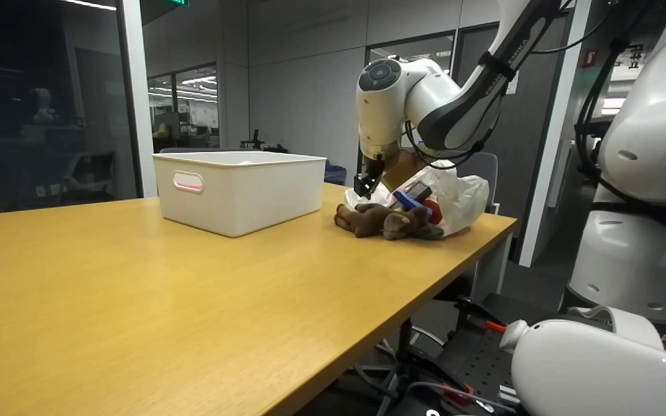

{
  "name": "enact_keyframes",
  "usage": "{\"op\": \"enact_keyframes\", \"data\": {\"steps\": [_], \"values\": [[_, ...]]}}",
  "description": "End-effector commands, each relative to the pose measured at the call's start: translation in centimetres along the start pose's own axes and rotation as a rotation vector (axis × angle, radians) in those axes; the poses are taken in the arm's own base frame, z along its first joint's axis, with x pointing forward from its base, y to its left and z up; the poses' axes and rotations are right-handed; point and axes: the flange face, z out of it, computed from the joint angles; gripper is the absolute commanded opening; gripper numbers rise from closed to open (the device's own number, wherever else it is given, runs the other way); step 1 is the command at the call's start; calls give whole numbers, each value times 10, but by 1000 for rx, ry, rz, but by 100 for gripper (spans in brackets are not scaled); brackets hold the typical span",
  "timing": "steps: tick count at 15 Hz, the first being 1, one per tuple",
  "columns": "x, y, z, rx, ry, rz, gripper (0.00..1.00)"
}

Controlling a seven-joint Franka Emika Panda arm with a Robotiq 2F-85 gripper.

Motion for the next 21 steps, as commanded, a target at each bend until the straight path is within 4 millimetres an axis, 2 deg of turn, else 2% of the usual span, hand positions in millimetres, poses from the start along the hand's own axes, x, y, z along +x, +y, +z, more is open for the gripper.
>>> {"op": "enact_keyframes", "data": {"steps": [1, 5, 11, 12, 13, 21], "values": [[1, -7, -24, 167, -27, 49, 100], [-15, -26, -24, 314, -160, 65, 100], [-28, -31, -20, 385, -286, 43, 100], [-28, -32, -22, 397, -289, 36, 75], [-27, -32, -23, 403, -291, 28, 74], [-20, -30, -37, 434, -273, 0, 12]]}}
